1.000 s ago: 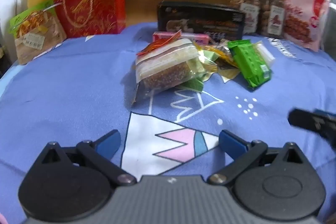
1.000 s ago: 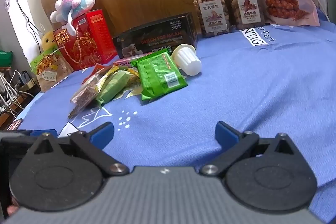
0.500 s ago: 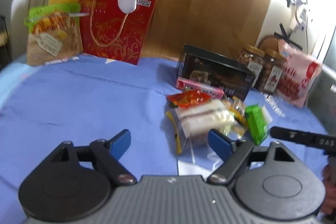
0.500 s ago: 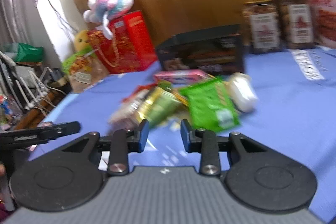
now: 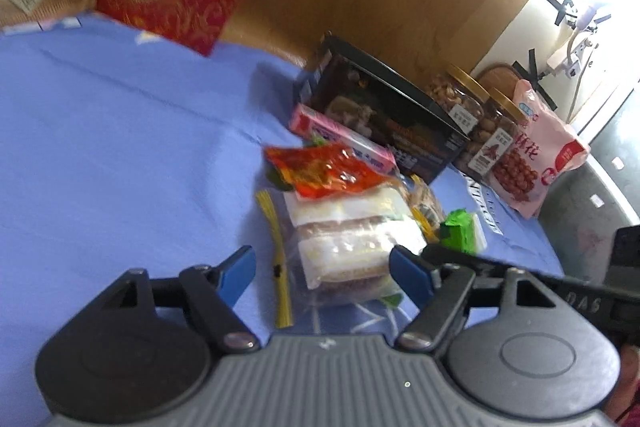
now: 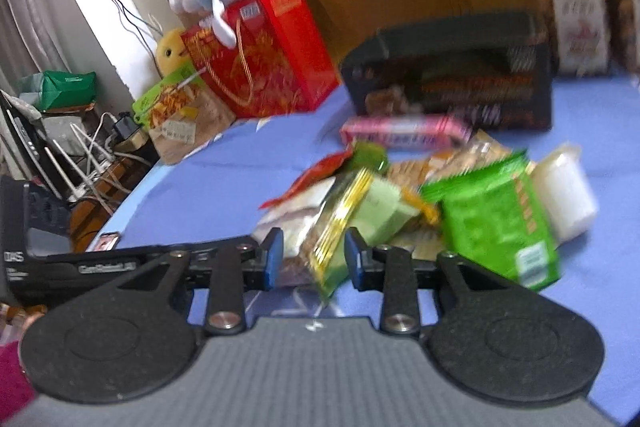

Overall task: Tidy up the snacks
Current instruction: 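Move the left gripper toward the pile of snacks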

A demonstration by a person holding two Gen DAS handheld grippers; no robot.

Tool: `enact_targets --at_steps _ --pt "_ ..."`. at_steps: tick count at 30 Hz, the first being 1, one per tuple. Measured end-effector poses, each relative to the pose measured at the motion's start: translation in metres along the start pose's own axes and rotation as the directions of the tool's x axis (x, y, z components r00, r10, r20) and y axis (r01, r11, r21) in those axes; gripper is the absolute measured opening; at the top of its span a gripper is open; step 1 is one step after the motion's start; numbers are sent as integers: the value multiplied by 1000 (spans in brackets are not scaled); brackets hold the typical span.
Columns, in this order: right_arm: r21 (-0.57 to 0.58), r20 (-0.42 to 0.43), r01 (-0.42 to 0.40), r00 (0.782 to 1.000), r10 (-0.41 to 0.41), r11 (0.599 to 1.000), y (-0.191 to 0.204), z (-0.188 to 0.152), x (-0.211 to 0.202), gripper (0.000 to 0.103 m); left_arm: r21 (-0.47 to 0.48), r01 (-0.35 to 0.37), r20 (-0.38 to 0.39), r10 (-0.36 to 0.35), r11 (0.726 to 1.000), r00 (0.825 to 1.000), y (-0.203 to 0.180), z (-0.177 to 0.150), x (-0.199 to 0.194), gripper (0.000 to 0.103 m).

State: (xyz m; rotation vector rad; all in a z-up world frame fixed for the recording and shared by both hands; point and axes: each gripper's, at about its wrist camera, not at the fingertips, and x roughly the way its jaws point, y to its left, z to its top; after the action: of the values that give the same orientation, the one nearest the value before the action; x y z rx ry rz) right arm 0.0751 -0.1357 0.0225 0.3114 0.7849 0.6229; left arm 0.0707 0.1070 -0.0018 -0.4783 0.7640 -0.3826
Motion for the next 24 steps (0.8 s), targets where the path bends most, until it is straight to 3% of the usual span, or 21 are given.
enact_targets --at_steps 1,5,12,17,20,22,24 --pt "12 -11 -2 1000 2 1000 0 -2 1 25 -8 19 -8 -19 1000 1000 -1 -1 2 64" --pt "22 7 -11 1000 11 1000 1 -14 -18 23 14 34 -16 -34 999 999 -12 -11 -2 61" --pt "-65 20 -15 1000 16 998 2 -47 -61 23 73 101 -62 -97 992 993 -39 -43 -17 59" --pt "-48 8 7 1000 -6 999 -5 -65 -70 25 132 99 -85 -88 986 992 -55 -61 -16 60" --pt "-62 4 19 1000 -18 998 -4 -66 -68 31 145 87 -79 -77 986 994 -57 -62 -18 62" --pt "-114 27 37 999 -34 993 2 -69 -70 53 140 79 -65 -70 987 995 -54 -60 -24 66" --pt "-189 49 71 997 -63 979 10 -72 -71 67 126 69 -44 -64 990 997 -51 -58 -31 72"
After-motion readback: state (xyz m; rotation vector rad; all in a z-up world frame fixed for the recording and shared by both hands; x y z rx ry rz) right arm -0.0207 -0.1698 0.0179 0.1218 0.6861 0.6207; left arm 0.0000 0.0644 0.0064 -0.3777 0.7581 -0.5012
